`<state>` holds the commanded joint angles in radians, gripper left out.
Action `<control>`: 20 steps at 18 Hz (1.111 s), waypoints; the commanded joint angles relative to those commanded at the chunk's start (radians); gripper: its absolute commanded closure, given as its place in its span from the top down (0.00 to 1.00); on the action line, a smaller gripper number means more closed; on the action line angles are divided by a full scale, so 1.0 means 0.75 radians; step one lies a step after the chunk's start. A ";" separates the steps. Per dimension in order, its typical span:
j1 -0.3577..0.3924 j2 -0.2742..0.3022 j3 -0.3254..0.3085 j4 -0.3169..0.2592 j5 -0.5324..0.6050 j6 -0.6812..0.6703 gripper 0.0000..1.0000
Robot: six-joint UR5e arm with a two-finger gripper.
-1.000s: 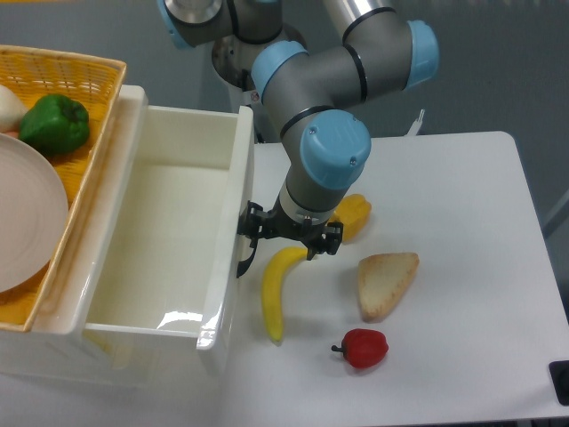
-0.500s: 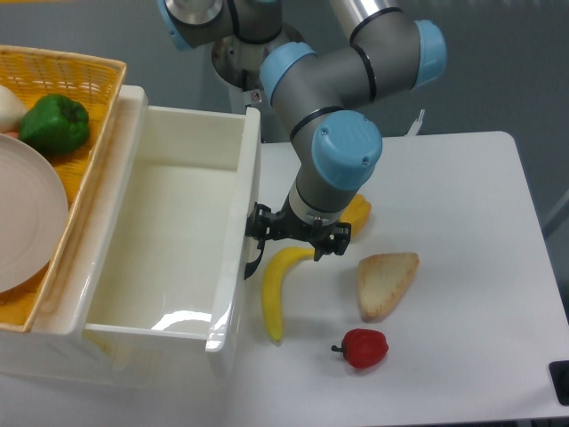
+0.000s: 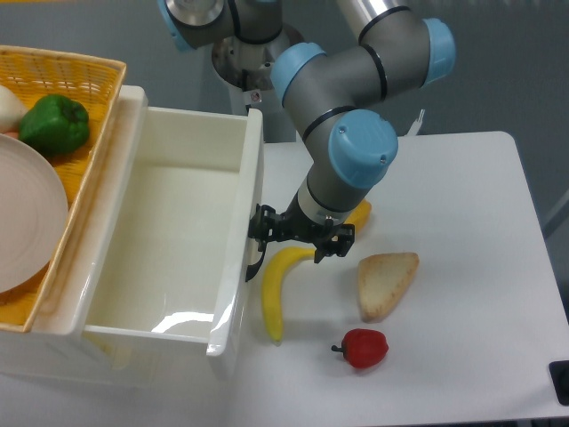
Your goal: Slide open the top white drawer
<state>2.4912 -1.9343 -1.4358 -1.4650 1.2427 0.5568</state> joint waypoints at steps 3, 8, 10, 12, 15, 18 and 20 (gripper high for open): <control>0.029 -0.002 0.000 0.000 -0.065 0.000 1.00; 0.055 -0.010 -0.002 0.000 -0.135 0.000 1.00; 0.065 -0.010 -0.004 0.000 -0.158 0.000 1.00; 0.088 -0.008 -0.002 0.000 -0.184 0.000 1.00; 0.125 0.002 0.010 0.006 -0.217 0.010 1.00; 0.153 0.026 0.010 0.022 -0.219 0.120 1.00; 0.174 0.043 0.008 0.051 -0.213 0.172 1.00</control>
<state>2.6215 -1.9022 -1.4297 -1.4267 1.0830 0.6855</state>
